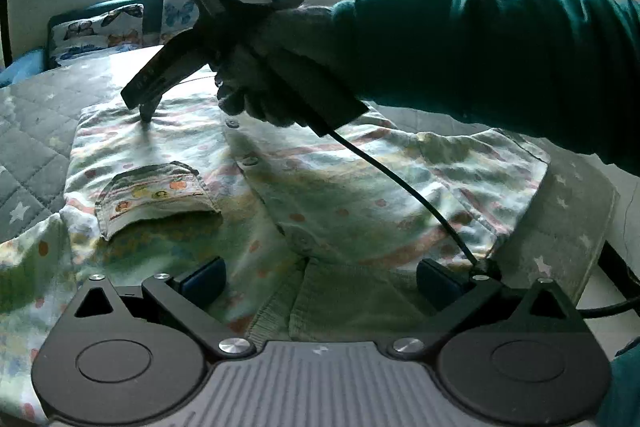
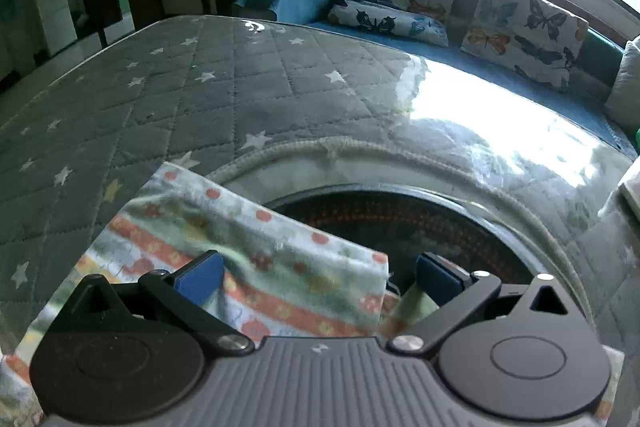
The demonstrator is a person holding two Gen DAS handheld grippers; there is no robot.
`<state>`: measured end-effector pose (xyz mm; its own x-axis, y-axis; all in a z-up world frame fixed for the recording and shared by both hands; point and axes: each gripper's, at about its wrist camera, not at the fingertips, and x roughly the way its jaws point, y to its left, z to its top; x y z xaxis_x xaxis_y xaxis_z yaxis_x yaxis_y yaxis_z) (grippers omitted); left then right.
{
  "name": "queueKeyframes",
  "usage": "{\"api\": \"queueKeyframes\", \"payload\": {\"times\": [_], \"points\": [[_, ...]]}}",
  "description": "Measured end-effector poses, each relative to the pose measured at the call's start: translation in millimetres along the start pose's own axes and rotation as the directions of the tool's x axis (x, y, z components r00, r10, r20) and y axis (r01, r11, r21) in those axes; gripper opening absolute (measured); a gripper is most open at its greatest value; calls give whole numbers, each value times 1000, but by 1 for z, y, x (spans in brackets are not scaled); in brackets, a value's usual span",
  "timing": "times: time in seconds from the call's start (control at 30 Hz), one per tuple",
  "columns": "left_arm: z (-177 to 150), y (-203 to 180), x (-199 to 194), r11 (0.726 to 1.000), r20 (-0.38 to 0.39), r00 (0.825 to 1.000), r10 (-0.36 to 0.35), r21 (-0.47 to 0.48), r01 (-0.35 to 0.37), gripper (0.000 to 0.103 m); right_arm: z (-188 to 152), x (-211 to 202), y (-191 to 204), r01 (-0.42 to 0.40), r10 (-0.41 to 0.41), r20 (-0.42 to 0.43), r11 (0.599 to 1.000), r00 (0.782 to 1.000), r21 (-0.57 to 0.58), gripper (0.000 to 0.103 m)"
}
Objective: Fold clothes
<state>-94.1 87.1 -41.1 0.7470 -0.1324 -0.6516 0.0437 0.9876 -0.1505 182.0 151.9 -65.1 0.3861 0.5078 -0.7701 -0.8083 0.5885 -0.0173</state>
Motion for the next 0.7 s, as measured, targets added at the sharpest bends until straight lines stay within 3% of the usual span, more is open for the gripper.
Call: {"api": "queueKeyframes", "payload": {"times": [0.13,0.37,0.47,0.7], "points": [[1,1,0,1000,-1,1000,-2,-9,2,103,2,-10,7,3,-3,15,999,1000,-42,103],[3,4,0,1000,-6,1000,-6,-17,6,103,-8,-38,43,-164,163,-18,975,986,-148,103],[5,5,0,999,-11,1000,-12,-31,12,103,-15,-32,63,-171,165,-45,961,985,-217,103],[9,8,1,998,-29,999,-17,-59,15,103,-5,-6,63,-181,180,-22,976,984,-118,103]]}}
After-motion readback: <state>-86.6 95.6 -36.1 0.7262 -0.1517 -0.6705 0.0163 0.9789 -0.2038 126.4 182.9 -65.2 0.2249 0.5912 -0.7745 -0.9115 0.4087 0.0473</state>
